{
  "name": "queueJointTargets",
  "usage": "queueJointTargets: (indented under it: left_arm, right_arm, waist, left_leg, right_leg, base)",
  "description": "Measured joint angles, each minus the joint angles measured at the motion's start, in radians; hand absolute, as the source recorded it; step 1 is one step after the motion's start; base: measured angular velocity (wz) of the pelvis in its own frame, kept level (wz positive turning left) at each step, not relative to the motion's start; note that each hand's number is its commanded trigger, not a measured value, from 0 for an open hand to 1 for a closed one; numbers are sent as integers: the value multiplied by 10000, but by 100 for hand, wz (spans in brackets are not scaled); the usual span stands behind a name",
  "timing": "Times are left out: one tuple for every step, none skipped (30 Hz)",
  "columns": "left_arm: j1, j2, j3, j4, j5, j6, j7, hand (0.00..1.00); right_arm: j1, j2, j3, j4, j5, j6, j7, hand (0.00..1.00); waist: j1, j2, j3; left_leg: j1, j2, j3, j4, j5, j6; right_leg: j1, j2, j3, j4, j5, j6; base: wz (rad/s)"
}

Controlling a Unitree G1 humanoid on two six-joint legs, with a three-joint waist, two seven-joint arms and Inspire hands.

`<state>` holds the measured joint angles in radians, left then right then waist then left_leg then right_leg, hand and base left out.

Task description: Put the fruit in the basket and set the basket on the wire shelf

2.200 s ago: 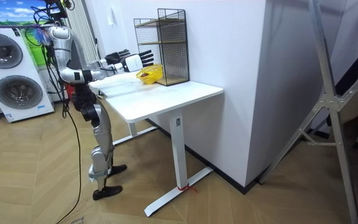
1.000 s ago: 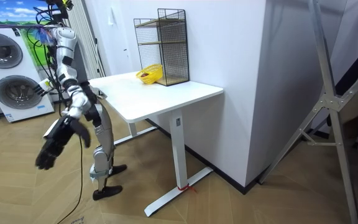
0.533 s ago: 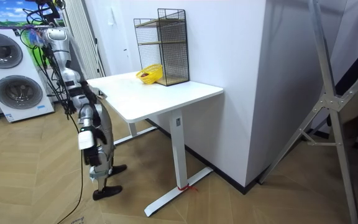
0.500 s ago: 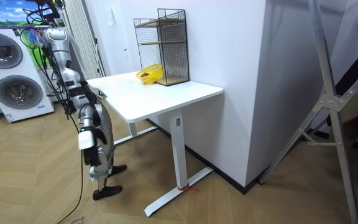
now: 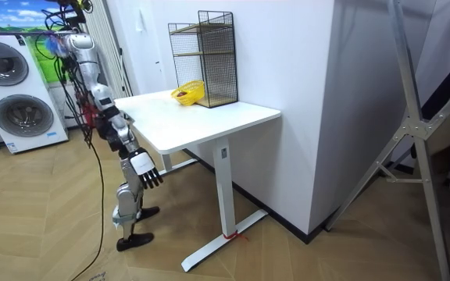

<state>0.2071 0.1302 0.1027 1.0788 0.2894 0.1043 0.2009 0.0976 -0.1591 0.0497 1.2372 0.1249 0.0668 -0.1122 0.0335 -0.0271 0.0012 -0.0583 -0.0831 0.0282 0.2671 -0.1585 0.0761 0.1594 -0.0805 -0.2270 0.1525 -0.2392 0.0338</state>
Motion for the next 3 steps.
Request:
queueJointTargets:
  left_arm:
    - [22, 0, 0, -17, 50, 15, -21, 0]
    - [28, 0, -5, -22, 83, 32, -49, 0]
    - [34, 0, -31, -21, 99, 72, -127, 0]
  right_arm:
    - [-6, -3, 65, -10, -46, 0, 100, 0]
    - [-7, -5, 72, -17, -87, -1, 166, 0]
    - [-5, -7, 74, -22, -105, -9, 295, 0]
  waist:
    - [-1, -10, 9]
    - [-5, -19, 14]
    - [-7, -37, 40]
  left_leg:
    - [-14, -4, -5, -6, -5, -7]
    - [-23, -3, -6, -9, -8, -10]
    - [-38, -1, -21, -4, -23, -18]
  right_leg:
    - [6, 2, 23, 8, 7, -5]
    - [5, 4, 20, 4, 12, -9]
    - [3, 10, 6, 5, 15, -12]
  base:
    - [0]
    - [0]
    - [0]
